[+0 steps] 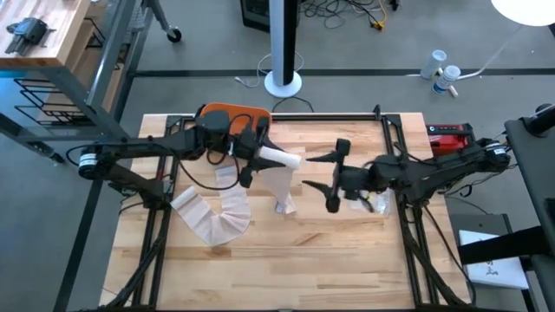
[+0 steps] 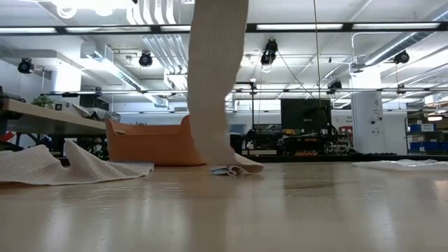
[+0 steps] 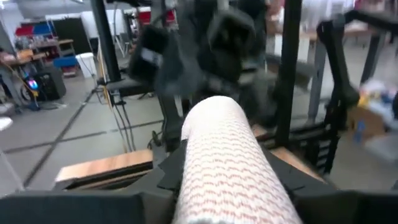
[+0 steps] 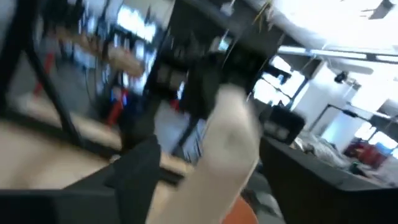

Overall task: Roll bandage
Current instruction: Roll the right white bandage

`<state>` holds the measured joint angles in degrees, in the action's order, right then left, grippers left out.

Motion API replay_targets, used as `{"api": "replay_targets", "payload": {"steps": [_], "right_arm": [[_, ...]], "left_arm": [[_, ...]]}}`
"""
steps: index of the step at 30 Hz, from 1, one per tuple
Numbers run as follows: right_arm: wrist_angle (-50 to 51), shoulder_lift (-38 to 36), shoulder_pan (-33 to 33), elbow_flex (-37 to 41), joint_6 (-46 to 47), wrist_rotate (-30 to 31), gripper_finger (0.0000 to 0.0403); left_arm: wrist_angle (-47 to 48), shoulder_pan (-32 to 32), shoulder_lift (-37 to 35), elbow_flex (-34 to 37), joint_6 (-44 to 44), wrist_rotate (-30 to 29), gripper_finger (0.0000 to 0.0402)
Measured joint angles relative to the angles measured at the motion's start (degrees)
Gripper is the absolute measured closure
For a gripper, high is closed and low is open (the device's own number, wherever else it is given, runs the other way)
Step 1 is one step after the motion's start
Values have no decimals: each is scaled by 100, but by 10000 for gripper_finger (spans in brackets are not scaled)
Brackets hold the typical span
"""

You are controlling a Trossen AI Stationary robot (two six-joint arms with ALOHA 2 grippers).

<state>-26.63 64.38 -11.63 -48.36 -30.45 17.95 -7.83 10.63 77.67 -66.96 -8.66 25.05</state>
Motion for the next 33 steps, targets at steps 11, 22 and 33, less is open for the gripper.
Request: {"api": "replay_targets", "payload": {"steps": [11, 22, 33], "right_arm": [[459, 38, -12, 2, 752, 20, 79], [-448, 796, 69, -30, 735, 31, 168], [698, 1273, 111, -967, 598, 751, 356]], "left_arm": [[63, -35, -9, 2, -833, 895, 286], [-156, -46, -15, 2, -713, 899, 285], [42, -70, -24, 4, -711, 908, 282]]}}
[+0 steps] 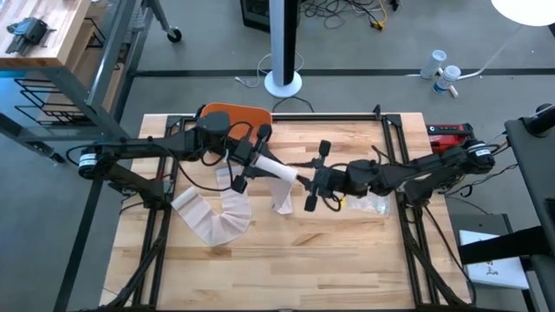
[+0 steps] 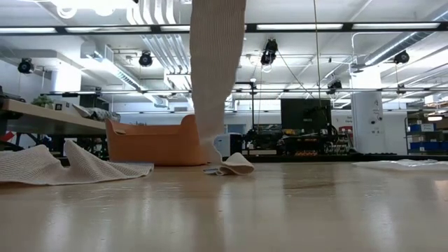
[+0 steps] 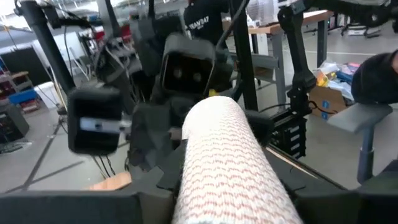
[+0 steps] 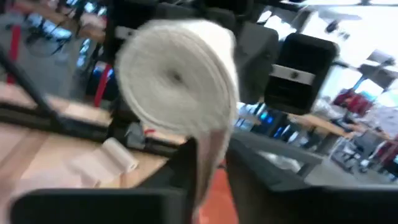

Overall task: Roll bandage
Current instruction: Roll the right white bandage

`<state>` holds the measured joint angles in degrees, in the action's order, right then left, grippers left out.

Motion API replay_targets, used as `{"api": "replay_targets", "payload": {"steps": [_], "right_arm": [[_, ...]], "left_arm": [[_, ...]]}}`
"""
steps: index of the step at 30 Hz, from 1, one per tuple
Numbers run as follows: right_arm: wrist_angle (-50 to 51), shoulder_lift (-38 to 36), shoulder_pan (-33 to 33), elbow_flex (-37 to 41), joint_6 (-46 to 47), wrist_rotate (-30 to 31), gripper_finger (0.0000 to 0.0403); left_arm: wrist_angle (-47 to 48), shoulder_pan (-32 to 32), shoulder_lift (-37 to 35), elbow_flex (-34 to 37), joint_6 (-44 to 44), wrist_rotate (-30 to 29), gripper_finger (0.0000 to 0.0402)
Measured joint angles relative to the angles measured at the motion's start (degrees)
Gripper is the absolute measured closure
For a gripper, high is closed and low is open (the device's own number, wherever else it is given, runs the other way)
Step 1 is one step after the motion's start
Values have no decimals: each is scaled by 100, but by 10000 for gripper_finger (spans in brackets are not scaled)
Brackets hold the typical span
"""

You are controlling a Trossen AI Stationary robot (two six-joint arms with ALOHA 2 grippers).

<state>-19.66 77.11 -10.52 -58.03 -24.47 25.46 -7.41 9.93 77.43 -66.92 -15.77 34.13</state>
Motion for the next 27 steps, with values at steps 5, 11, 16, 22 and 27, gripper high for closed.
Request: {"api": "replay_targets", "payload": {"steps": [5, 11, 16, 22, 27], "right_arm": [[1502, -202, 3, -444, 601, 9, 392], [2256, -433, -77, -588, 912, -14, 400], [2253, -423, -136, -510, 953, -68, 400], [2237, -320, -136, -509, 958, -485, 390], [2319, -379, -137, -610, 1020, -493, 327]], "left_arm": [[256, 0, -110, 0, -164, -4, 267], [377, 0, -173, 4, -199, -64, 270], [391, -2, -203, 4, -339, -322, 284], [505, -15, -192, 4, -869, -407, 286], [602, -26, -195, 4, -1201, -410, 286]]}}
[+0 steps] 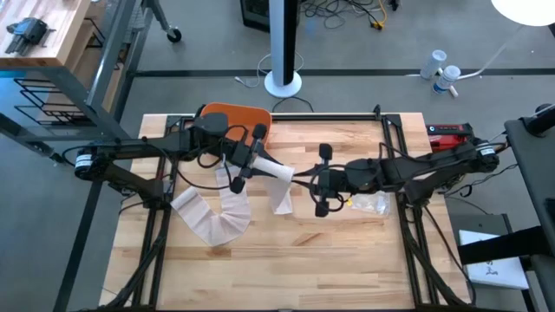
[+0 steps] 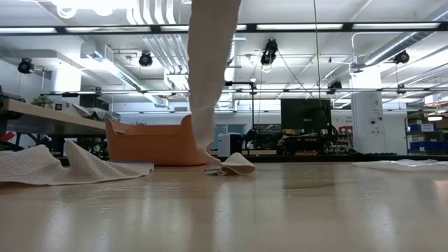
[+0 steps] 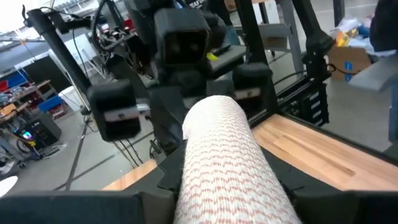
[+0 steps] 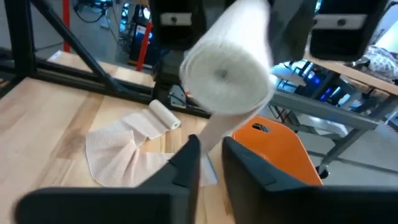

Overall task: Roll bandage
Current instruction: Roll the right white bandage

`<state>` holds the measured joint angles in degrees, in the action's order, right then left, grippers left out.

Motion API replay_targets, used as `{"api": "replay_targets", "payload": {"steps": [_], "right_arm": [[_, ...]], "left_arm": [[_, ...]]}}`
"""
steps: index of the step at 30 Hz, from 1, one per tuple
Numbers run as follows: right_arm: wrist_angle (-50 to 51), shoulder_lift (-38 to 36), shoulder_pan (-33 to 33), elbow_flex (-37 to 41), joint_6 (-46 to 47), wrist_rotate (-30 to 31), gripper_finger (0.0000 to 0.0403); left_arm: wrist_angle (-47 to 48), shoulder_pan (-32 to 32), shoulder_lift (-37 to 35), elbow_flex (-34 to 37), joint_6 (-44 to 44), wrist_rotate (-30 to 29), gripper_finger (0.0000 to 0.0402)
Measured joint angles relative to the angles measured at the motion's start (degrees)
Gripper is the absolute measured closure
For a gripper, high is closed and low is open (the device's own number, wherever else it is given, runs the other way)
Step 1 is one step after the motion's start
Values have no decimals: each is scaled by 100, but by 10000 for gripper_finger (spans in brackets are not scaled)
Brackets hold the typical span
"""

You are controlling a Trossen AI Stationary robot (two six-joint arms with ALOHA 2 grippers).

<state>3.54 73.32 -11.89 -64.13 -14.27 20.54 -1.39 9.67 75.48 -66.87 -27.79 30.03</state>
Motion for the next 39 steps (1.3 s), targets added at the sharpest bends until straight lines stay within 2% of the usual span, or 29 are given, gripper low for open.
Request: {"api": "replay_targets", "payload": {"steps": [6, 11, 16, 24, 29, 39], "right_arm": [[-46, -141, -25, -32, -221, 2, 245], [-346, 11, -23, -28, -230, 2, 226], [-785, 229, -23, -25, -547, 41, 253], [-1046, 363, -23, -23, -1536, 511, 339], [-1355, 329, -23, -21, -1750, 512, 384], [-1223, 323, -178, -23, -1778, 523, 402]], "left_arm": [[-2, -15, -55, 0, -24, 220, 287], [-2, -31, -58, 0, -24, 250, 287], [-2, -34, -61, 0, -24, 250, 287], [36, -66, -61, 0, 96, 258, 285], [143, -66, -61, 0, 172, 259, 285], [176, -63, -138, 0, 330, 210, 285]]}}
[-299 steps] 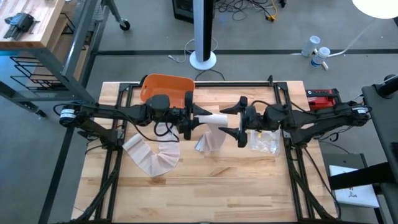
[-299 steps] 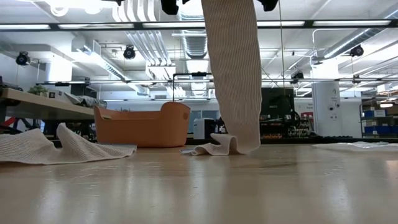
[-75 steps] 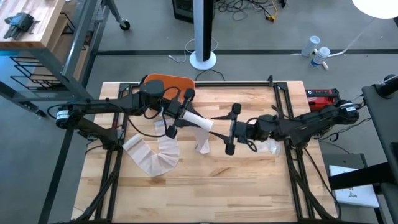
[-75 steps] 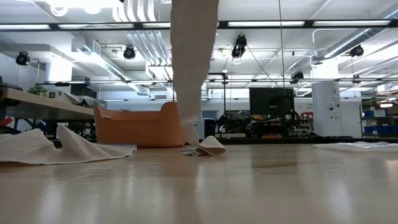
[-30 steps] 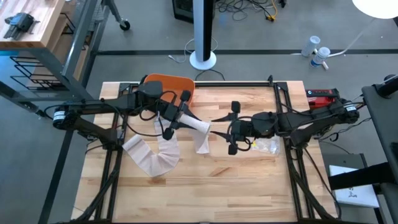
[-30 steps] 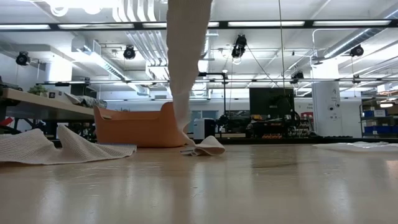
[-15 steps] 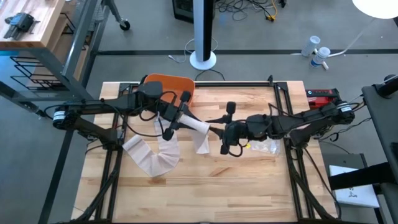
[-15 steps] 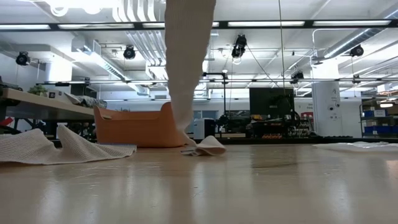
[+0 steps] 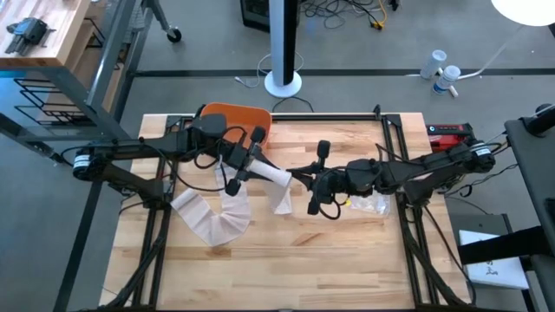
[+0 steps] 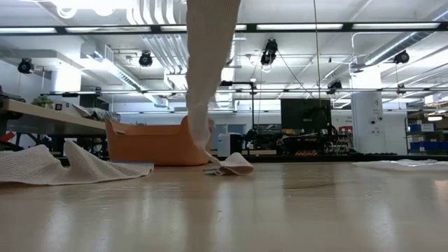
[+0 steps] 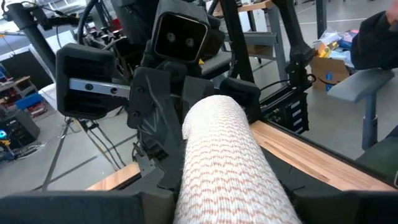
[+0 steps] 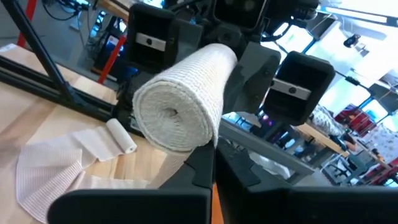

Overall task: Roll bandage
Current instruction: Roll the right white bandage

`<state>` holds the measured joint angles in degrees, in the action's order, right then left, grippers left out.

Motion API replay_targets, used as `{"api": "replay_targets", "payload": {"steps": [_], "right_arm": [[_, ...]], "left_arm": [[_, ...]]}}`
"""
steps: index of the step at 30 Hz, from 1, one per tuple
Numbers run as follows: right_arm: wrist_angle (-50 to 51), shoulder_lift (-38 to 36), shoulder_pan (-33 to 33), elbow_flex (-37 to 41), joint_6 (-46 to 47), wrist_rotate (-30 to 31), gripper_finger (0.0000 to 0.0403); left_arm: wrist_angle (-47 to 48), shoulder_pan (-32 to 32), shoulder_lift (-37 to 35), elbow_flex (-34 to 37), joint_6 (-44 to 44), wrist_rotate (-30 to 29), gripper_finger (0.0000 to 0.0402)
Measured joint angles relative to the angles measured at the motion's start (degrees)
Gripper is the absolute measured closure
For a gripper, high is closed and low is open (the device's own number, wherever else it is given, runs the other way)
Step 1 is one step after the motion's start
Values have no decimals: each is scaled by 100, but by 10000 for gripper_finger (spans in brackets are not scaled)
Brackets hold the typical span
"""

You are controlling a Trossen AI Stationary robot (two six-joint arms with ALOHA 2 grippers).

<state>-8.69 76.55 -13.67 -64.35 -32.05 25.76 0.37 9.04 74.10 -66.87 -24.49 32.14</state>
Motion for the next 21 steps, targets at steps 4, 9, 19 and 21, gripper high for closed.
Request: {"api": "replay_targets", "payload": {"steps": [4, 9, 19, 21], "right_arm": [[-112, -4, -200, -1, -70, 155, 402], [-126, -7, -468, 1, -239, 761, 403], [-184, -9, -580, 2, -207, 1139, 403], [-144, -10, -582, 2, 29, 1111, 403]], "left_arm": [[24, -4, -39, 0, 0, 26, 286], [75, -4, -51, 0, -3, -1, 285], [240, 0, -54, 4, -168, -59, 286], [237, 0, -62, 7, -199, -56, 286]]}}
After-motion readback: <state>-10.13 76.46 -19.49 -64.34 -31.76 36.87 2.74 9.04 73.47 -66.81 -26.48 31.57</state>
